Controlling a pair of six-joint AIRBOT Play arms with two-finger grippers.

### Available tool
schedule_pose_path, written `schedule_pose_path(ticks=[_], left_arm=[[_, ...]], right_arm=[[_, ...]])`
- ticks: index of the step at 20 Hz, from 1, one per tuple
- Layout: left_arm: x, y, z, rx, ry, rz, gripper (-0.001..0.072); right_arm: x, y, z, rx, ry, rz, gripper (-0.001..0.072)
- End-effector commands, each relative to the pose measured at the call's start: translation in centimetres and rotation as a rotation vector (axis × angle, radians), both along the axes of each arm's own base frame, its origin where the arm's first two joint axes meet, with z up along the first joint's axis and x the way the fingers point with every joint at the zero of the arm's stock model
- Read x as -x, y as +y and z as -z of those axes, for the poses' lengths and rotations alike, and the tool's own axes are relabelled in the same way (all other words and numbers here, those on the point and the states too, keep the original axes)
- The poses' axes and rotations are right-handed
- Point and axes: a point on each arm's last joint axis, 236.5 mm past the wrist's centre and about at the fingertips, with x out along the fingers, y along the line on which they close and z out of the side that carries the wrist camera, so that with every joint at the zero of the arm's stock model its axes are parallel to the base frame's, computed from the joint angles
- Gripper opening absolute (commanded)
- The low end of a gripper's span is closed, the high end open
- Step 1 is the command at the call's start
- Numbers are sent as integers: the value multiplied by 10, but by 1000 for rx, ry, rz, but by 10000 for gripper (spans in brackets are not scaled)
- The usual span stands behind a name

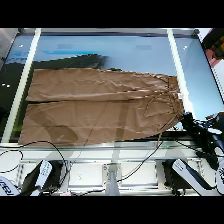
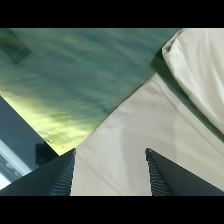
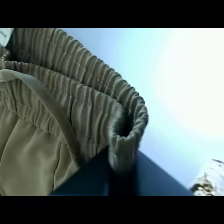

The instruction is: Fold the clothes and pants, and hang the long-sleeved shirts on hangers.

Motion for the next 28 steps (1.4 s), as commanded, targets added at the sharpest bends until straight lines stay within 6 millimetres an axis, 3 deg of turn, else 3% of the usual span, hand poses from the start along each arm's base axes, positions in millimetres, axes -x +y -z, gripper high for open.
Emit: schedule_pose_path(ticks=[1, 4, 7, 10, 13, 17, 21, 25, 28], left_arm=[[13, -5, 11, 18, 72, 17, 484], [40, -5, 24, 23, 194, 7, 484], [78, 5, 35, 32, 322, -139, 485], [104, -13, 64, 102, 425, -145, 487], [129, -27, 93, 172, 479, -177, 536], [148, -16, 97, 184, 478, -253, 536], [141, 0, 96, 189, 369, -323, 536], [112, -17, 113, 308, 299, -225, 537], [93, -18, 118, 340, 233, -216, 537]], right_arm=[[-4, -2, 2, 18, -1, 5, 33], [-4, -3, 2, 18, -1, 5, 33], [-2, -3, 3, 34, 9, -17, 34], [1, -3, 5, 50, 21, -36, 34], [1, -3, 5, 49, 22, -38, 34], [1, -3, 5, 52, 23, -39, 34], [1, -1, 5, 46, 24, -44, 33], [1, -1, 5, 45, 23, -44, 33], [1, 1, 5, 39, 23, -48, 34]])
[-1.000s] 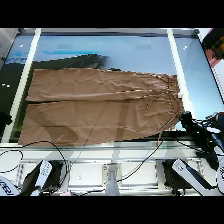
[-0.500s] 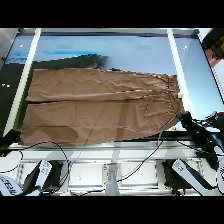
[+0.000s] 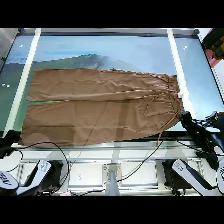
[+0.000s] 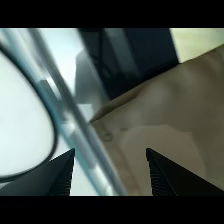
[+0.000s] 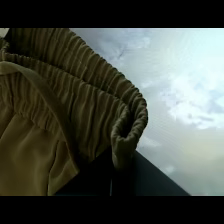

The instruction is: Fold the clothes and pants, and hang the long-sleeved shirts on hangers.

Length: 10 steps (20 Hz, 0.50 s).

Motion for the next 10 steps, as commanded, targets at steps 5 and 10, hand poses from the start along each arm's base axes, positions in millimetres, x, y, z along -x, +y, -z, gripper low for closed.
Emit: schedule_pose_path(ticks=[5, 10], left_arm=[[-3, 6, 9, -6, -2, 45, 543], [5, 9, 11, -22, 37, 66, 542]], right_arm=[[1, 6, 0, -18, 3, -14, 33], [1, 8, 1, -26, 3, -19, 33]])
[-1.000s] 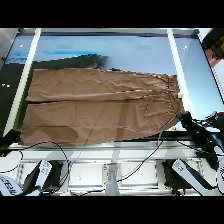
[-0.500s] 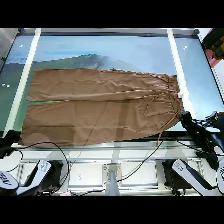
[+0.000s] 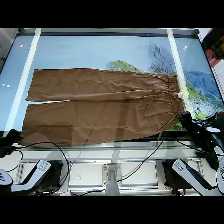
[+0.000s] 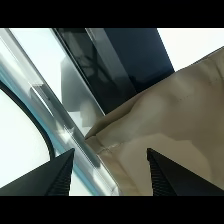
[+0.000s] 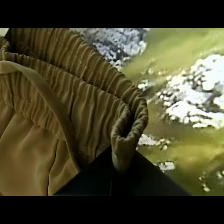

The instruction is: Fold the clothes and pants, and hang the long-sleeved shirts on hangers.

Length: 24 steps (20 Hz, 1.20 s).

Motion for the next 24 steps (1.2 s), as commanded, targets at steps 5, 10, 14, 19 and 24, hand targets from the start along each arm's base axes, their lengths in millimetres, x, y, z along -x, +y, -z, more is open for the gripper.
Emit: schedule_pose_path(ticks=[5, 10, 14, 19, 24], left_arm=[[3, -1, 8, 16, 24, 19, 542], [-9, 1, 6, 8, -28, 13, 535], [-10, 5, 6, -8, -35, 11, 499], [-7, 1, 7, -5, -17, 90, 498], [-6, 0, 7, -11, -11, 156, 498]], right_arm=[[0, 3, 0, -10, 1, -7, 33], [0, 4, 0, -11, 1, -8, 33], [0, 4, 0, -11, 1, -8, 33], [0, 4, 0, -11, 1, -8, 33], [0, 5, 0, -16, 2, -11, 33]])
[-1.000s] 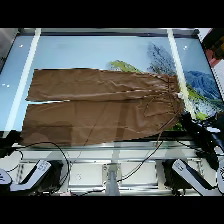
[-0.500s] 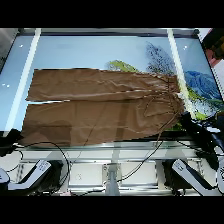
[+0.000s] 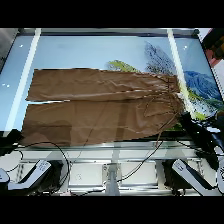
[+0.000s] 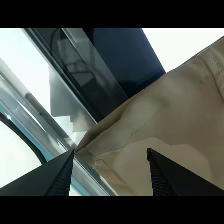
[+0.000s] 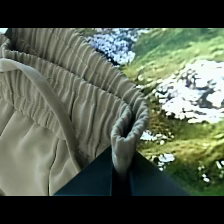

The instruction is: Fold the clothes and pants, and hang the long-sleeved shirts on hangers.

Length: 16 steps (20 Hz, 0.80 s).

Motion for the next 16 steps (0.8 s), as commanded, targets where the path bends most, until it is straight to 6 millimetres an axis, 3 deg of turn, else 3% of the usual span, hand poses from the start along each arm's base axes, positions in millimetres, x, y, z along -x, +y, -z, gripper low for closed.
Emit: schedule_pose_path(ticks=[1, 6, 10, 14, 16], left_arm=[[2, 0, 0, -8, 4, 72, 498], [-4, 0, -3, 78, -146, -2, 498], [-2, -18, 18, 206, -128, -12, 498], [-4, -11, 26, 195, -133, -33, 450], [-4, -10, 26, 193, -133, -33, 252]], right_arm=[[0, 2, 0, -6, 1, -4, 33], [0, 2, 0, -6, 1, -4, 33], [0, 3, 0, -8, 2, -6, 33], [1, 7, 0, -24, 4, -17, 33], [1, 8, 0, -25, 3, -18, 33]])
